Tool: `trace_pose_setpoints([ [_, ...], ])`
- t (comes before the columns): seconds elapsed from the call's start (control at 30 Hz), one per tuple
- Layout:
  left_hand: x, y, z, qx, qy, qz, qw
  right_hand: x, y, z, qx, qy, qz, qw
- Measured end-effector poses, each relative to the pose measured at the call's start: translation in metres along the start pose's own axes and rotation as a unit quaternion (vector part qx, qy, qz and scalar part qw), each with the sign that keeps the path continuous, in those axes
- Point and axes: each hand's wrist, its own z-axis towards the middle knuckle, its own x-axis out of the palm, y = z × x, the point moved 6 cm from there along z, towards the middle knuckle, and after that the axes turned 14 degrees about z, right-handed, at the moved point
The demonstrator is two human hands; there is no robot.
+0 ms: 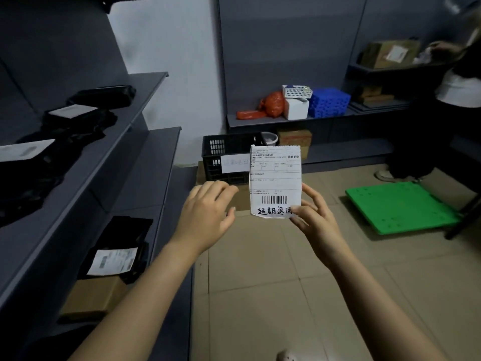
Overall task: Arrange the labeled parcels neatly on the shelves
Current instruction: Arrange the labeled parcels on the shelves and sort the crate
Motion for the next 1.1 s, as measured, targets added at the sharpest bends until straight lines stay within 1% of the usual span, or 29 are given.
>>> trace_pose_setpoints([
  [0.33, 0.125, 0.028, 0.153, -0.034, -0.008, 0.007, 0.999, -0.036, 0.025, 0.211, 0.013, 0.034, -0.01, 0.999],
  [0.53, 0.198, 0.058, 0.212, -0.039, -0.006, 0.013, 0.999, -0.043, 0.008, 0.309, 0.034, 0.03, -0.005, 0.999],
  [0.77, 0.297, 0.127, 0.281, -0.03, 0.008, 0.002, 1.0, -0.034, -0.026, 0.432, 0.035, 0.012, -0.01, 0.999],
  [1.03, 0.397, 0.223, 0.38, 0.037, 0.019, 0.001, 0.999, -0.003, -0.047, 0.577, 0.017, -0.028, 0.001, 0.999],
  [1.1, 0.419, 0.242, 0.403, 0.04, 0.023, -0.003, 0.999, 0.001, -0.05, 0.61, 0.014, -0.038, 0.005, 0.999],
])
